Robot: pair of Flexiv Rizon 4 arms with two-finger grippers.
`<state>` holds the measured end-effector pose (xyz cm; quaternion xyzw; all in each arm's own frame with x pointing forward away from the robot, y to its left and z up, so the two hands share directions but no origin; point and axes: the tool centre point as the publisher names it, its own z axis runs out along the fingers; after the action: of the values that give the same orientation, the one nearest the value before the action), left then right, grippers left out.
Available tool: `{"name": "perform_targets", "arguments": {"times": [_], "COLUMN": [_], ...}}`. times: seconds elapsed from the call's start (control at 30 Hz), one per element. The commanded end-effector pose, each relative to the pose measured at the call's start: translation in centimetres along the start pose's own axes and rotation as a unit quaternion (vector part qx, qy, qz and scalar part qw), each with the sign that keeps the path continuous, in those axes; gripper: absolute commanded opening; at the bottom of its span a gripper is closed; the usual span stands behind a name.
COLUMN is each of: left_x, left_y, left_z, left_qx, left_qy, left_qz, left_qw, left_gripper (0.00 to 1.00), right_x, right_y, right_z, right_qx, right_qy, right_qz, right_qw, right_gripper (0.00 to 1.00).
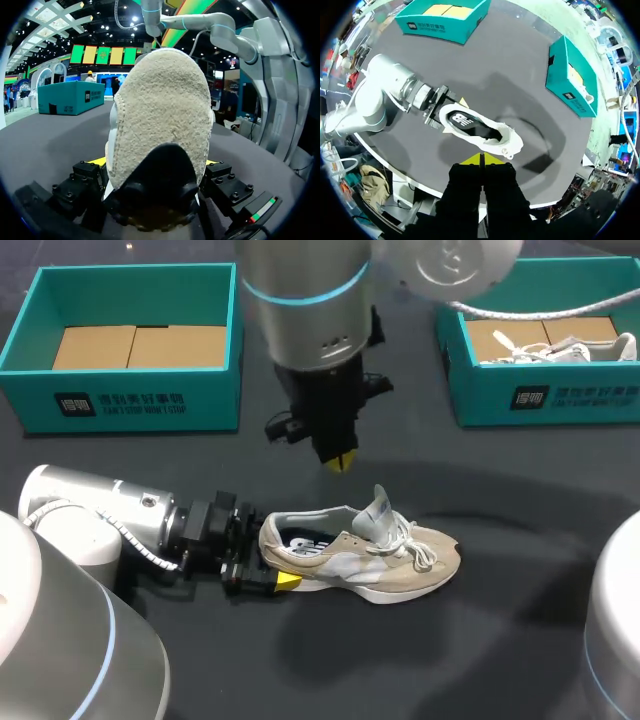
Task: Take the shoe out of the shoebox, open the shoe tongue, remove and reinsert the insole, then place the shoe into the shoebox
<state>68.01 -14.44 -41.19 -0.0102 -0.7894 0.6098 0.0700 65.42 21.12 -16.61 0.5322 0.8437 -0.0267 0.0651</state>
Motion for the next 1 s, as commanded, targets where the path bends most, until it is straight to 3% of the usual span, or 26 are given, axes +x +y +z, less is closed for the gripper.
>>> {"name": "perform_targets", "arguments": {"times": [0.03, 0.33, 0.47, 0.53, 0.6, 0.63, 0.67, 1.0], "left_x": [-0.1, -0.1, -0.1, -0.1, -0.1, -0.1, -0.1, -0.1], "left_y": [0.3, 0.3, 0.3, 0.3, 0.3, 0.3, 0.3, 0.3], "left_z": [0.0, 0.0, 0.0, 0.0, 0.0, 0.0, 0.0, 0.0], "left_qx": [0.000, 0.000, 0.000, 0.000, 0.000, 0.000, 0.000, 0.000], "left_qy": [0.000, 0.000, 0.000, 0.000, 0.000, 0.000, 0.000, 0.000], "left_qz": [0.000, 0.000, 0.000, 0.000, 0.000, 0.000, 0.000, 0.000], "left_qw": [1.000, 1.000, 1.000, 1.000, 1.000, 1.000, 1.000, 1.000], "left_gripper": [0.00, 0.00, 0.00, 0.00, 0.00, 0.00, 0.00, 0.00], "right_x": [1.9, 1.9, 2.5, 2.2, 2.1, 2.0, 1.7, 1.7], "right_y": [-0.2, -0.2, 0.8, 0.9, 1.0, 1.0, 1.1, 1.1], "right_z": [0.4, 0.4, 2.5, 3.4, 4.3, 4.7, 5.6, 5.6], "right_qx": [-0.061, -0.061, -0.056, -0.064, -0.071, -0.066, -0.030, -0.030], "right_qy": [-0.045, -0.045, -0.030, -0.009, 0.018, 0.031, 0.045, 0.045], "right_qz": [-0.176, -0.176, -0.289, -0.299, -0.359, -0.372, -0.387, -0.387], "right_qw": [0.982, 0.982, 0.955, 0.952, 0.930, 0.925, 0.921, 0.921], "right_gripper": [0.00, 0.00, 0.00, 0.00, 0.00, 0.00, 0.00, 0.00]}}
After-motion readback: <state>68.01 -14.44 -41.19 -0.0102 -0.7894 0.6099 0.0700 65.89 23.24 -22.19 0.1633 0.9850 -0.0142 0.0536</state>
